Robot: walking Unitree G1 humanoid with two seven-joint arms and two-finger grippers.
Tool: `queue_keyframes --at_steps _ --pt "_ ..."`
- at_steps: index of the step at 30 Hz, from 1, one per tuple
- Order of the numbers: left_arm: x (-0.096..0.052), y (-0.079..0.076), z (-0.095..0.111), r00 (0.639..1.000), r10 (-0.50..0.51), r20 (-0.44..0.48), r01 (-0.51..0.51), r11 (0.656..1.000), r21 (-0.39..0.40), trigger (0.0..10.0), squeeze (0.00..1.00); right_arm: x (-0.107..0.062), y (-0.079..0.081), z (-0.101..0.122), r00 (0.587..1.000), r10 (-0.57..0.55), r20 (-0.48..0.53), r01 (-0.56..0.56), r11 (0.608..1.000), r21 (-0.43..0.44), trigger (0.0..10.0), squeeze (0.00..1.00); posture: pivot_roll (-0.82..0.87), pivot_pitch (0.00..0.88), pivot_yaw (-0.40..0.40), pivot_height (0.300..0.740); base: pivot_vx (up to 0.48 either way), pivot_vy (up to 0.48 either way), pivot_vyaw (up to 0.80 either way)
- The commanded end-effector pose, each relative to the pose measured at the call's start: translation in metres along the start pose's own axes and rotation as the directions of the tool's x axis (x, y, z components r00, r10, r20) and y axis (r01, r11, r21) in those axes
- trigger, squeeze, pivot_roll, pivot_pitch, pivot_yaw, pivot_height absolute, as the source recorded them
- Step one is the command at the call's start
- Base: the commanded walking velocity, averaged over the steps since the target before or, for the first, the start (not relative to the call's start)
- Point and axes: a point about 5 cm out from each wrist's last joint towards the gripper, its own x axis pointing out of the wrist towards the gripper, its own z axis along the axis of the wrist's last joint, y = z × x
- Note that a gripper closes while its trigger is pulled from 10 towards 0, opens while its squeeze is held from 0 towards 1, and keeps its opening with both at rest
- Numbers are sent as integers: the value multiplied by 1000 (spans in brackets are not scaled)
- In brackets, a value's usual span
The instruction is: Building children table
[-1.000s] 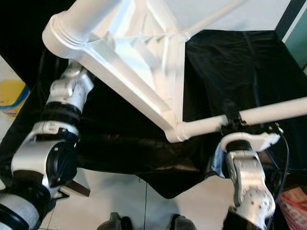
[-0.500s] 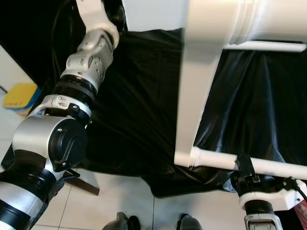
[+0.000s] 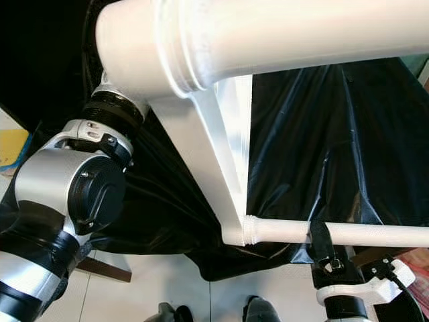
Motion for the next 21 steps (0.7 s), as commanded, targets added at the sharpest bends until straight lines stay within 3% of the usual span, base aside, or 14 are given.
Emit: queue_keyframes --at_steps 1,3,5,11,14,18,21 --pt "2 -4 7 999 -35 24 35 999 14 10000 0 -15 -43 -34 944 -274 -185 267 962 -62 10000 0 -316 182 116 740 0 0 0" --pt "2 -4 8 999 -37 27 36 999 17 10000 0 -14 -46 -36 936 -302 -181 299 953 -45 10000 0 -316 182 116 740 0 0 0" --pt "2 -4 9 999 -41 33 40 999 26 10000 0 -17 -56 -46 902 -381 -204 388 922 -6 10000 0 -307 180 119 740 0 0 0" --pt "3 -2 12 998 -43 45 42 999 34 10000 0 -19 -64 -51 890 -418 -182 428 904 16 10000 0 -304 180 125 740 0 0 0" --pt "3 -3 12 998 -48 44 46 998 39 10000 0 -21 -64 -49 889 -435 -139 438 899 -16 10000 0 -306 184 131 740 0 0 0" --pt "3 -5 12 997 -56 44 54 997 45 10000 0 -32 -67 -55 859 -490 -150 483 872 -84 10000 0 -308 190 136 740 0 0 0" --pt "3 -6 11 997 -60 43 58 997 45 10000 0 -35 -65 -58 864 -480 -151 469 877 -100 10000 0 -311 197 142 740 0 0 0"
